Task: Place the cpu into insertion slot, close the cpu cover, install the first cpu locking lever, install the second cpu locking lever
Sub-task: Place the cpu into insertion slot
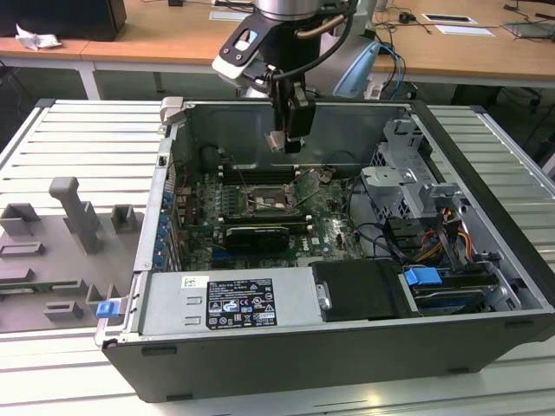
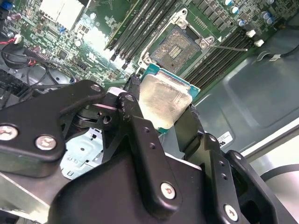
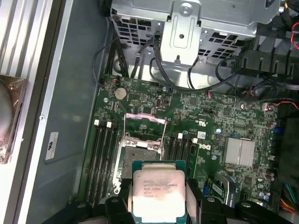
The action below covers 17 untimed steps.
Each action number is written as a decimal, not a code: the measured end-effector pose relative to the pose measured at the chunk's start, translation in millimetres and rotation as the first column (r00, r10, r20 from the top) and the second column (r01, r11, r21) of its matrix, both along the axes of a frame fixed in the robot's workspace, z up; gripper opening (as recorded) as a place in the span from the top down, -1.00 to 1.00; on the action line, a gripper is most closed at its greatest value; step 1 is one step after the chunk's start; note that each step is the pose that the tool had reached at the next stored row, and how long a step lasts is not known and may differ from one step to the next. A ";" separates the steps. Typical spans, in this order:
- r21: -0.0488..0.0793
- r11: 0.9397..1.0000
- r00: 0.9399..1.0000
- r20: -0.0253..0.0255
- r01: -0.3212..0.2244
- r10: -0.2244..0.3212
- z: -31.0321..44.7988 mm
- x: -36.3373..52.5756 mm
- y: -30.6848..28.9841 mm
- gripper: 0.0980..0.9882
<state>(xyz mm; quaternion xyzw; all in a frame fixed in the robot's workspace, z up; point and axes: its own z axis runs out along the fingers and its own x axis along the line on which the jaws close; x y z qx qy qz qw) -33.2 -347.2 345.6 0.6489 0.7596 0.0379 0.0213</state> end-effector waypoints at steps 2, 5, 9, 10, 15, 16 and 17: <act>0.000 1.000 1.000 0.000 0.023 -0.023 -0.4 0.0 0.0 0.00; 0.000 0.999 0.999 0.000 0.053 -0.053 -0.9 0.0 0.0 0.00; 0.000 0.997 0.997 0.000 0.078 -0.078 -1.6 0.0 0.0 0.00; 0.000 0.997 0.997 0.000 0.082 -0.082 -1.7 0.0 0.0 0.00; 0.000 0.994 0.994 0.000 0.105 -0.105 -2.3 0.0 0.0 0.00; 0.000 0.994 0.994 0.000 0.110 -0.110 -2.4 0.0 0.0 0.00; 0.000 0.994 0.994 0.000 0.113 -0.113 -2.6 0.0 0.0 0.00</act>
